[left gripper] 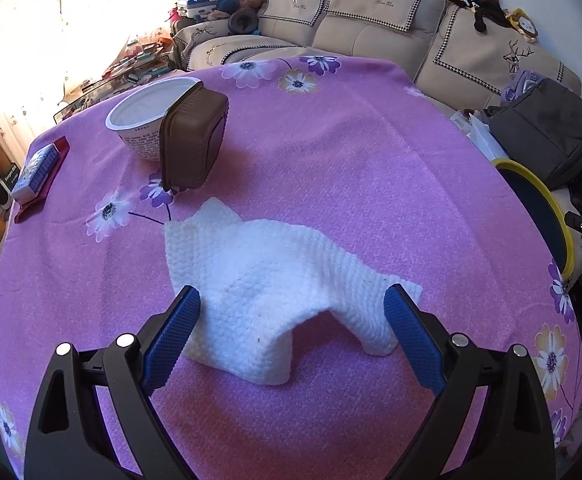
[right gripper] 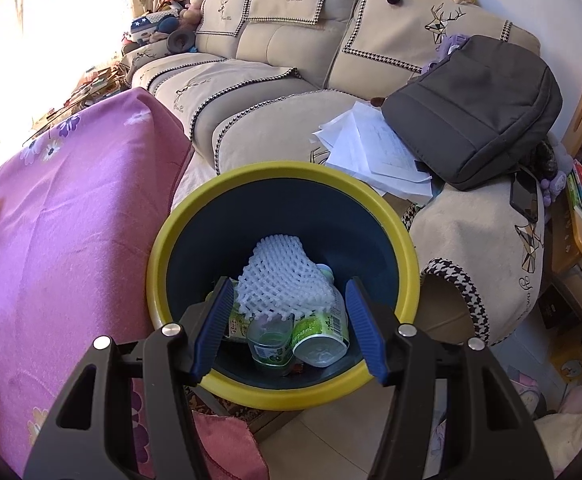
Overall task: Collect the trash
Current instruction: 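Grasp the white cloth on the table with the left gripper, then carry the white cloth over the bin and open the left gripper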
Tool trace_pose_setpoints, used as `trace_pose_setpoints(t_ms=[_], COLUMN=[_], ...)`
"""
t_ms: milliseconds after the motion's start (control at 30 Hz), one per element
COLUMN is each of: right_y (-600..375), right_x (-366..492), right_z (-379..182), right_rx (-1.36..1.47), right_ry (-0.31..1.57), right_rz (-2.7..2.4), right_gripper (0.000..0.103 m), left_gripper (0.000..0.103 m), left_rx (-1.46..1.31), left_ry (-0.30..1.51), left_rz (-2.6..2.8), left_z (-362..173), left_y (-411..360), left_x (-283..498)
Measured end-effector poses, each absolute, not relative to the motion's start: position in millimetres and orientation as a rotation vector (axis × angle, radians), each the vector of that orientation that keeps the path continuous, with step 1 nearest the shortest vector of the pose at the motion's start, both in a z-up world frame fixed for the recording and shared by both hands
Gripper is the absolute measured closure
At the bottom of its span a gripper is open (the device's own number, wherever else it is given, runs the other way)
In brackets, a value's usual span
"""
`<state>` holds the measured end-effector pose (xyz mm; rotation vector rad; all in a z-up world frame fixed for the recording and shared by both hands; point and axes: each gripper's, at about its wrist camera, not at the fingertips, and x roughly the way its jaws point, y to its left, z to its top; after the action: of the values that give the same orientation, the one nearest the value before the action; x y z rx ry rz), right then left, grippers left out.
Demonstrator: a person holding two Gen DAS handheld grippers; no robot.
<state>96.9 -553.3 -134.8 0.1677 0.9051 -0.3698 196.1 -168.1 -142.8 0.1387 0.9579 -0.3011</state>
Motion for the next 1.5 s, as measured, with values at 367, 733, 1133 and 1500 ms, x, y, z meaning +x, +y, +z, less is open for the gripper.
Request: trace_pose_setpoints(t_ms=[367,733,1133,1500], right_y=[-548.6,-542.8,-546.3,-579.0], right_x=[99.4,99.0,75.9,31.8], right_z=[-134.7,-132.3,-124.5,-116.2], right_rx=[0.160,0.155,0.164,0.197], right_ry=[0.911,0.905,0.871,0.821], right_rz=[-0.363,-0.352,-0.374,-0.440], right_gripper=[0.047,0.047,0.047,0.046], left_gripper=[0.030,0.086,0.090,0.090], left_rx=[0.111,0.062,0.149,0.266], left_ry=[0.965,0.949,0.788,0.758], left_rz=[-0.296,-0.317,-0.543,-0.809], left_z=[-145.1,-131.4,-46.9,-23.0], left_y=[-158.7,-138.2,-191.0,-334.5], left_x=[197.0,186.2,122.1,119.1])
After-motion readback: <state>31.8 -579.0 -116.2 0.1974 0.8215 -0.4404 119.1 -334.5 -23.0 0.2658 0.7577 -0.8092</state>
